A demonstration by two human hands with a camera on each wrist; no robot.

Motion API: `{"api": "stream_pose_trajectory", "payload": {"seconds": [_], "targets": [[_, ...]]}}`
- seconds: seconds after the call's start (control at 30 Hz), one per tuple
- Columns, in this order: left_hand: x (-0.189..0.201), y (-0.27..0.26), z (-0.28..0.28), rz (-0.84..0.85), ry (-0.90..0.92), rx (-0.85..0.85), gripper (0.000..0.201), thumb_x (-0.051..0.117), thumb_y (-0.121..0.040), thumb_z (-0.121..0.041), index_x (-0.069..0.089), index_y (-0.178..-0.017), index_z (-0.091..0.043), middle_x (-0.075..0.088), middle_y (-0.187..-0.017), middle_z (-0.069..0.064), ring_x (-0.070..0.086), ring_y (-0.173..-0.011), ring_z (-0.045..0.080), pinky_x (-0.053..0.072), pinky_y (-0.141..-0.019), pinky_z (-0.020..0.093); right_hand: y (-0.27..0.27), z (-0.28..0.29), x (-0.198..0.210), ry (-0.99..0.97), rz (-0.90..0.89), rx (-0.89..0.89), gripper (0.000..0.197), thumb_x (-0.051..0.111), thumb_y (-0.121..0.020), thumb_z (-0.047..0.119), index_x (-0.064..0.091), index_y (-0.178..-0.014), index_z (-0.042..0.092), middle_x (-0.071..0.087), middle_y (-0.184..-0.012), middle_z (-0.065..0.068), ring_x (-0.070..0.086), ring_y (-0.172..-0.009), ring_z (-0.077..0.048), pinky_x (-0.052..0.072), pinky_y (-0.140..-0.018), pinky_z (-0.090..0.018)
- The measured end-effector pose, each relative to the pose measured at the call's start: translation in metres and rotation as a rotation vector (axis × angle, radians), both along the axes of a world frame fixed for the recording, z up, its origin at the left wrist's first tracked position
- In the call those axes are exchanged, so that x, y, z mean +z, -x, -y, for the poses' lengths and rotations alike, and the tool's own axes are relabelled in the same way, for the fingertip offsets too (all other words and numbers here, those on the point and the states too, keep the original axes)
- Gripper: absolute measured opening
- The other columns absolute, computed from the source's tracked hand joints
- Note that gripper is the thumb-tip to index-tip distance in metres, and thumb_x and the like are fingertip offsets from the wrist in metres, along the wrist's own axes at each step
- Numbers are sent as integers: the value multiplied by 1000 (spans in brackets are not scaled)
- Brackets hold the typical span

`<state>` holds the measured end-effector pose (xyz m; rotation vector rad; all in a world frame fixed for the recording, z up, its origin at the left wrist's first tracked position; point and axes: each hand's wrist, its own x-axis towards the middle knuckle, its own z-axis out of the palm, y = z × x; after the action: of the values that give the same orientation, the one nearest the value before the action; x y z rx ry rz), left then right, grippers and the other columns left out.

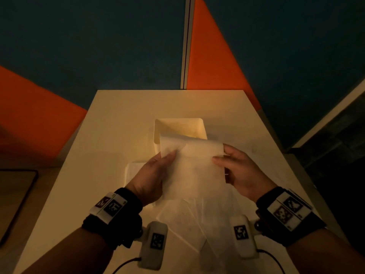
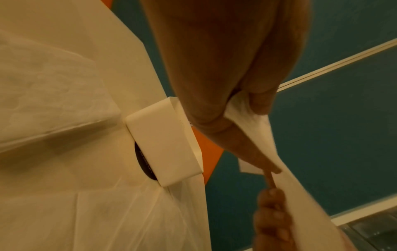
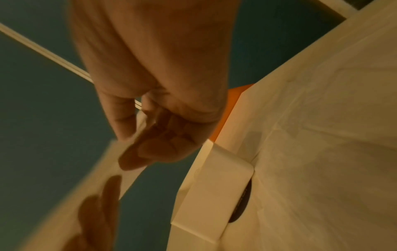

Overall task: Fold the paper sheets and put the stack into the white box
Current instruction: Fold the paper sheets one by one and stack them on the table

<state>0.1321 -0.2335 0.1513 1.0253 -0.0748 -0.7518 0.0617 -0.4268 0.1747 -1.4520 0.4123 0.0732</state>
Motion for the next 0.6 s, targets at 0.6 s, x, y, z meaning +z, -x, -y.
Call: {"api": "stream_pose_trajectory", "payload": {"seconds": [0.6], "targets": [[17,-13,-18,194,-203,-533,36,62,-74,-8,71,-108,-16,64,-123,0,61,-112,19,51,-88,27,-9,10,14,248,25,202,44,51,-86,-5,67,-53,19,62,-81,-9,57,-73,-26,46,-60,-34]]}}
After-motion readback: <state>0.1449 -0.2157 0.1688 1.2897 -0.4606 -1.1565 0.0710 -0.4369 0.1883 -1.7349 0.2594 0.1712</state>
